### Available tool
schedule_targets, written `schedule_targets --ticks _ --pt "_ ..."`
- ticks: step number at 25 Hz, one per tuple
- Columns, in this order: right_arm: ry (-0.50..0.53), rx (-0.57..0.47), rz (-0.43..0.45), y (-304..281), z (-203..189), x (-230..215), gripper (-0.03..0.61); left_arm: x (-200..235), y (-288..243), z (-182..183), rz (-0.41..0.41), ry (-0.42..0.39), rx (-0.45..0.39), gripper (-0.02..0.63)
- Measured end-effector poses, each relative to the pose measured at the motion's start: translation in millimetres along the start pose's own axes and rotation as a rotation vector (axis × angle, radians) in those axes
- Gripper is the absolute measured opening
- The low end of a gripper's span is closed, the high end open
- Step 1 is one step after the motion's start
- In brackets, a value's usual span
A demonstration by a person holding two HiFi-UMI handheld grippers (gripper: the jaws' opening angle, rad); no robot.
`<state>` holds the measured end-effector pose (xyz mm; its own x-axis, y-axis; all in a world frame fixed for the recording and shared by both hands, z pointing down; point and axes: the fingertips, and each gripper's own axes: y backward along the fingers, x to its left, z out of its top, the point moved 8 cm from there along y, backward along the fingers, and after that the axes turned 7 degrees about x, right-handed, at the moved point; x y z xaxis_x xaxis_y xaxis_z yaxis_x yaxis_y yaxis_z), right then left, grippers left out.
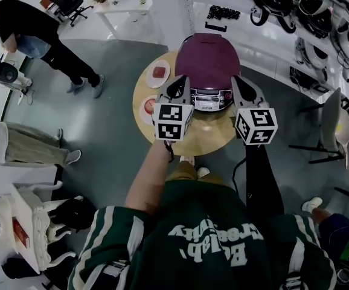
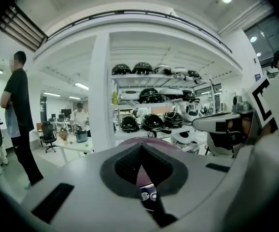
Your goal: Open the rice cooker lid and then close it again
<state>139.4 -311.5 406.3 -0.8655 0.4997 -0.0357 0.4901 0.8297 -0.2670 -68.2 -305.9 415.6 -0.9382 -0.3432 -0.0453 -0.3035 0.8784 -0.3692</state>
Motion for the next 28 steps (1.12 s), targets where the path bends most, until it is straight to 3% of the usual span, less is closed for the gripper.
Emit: schedule_targets --ticks 7,28 --pt "0.111 -0.031 -0.031 18.3 6.5 20.8 0.003 3.8 41.5 17.4 0.014 0.006 -0.104 -0.003" --pt "0.066 -0.056 -0.036 23.1 13.8 15.0 0.003 -3.5 51.6 25.1 -0.002 -0.064 -0.121 -0.003"
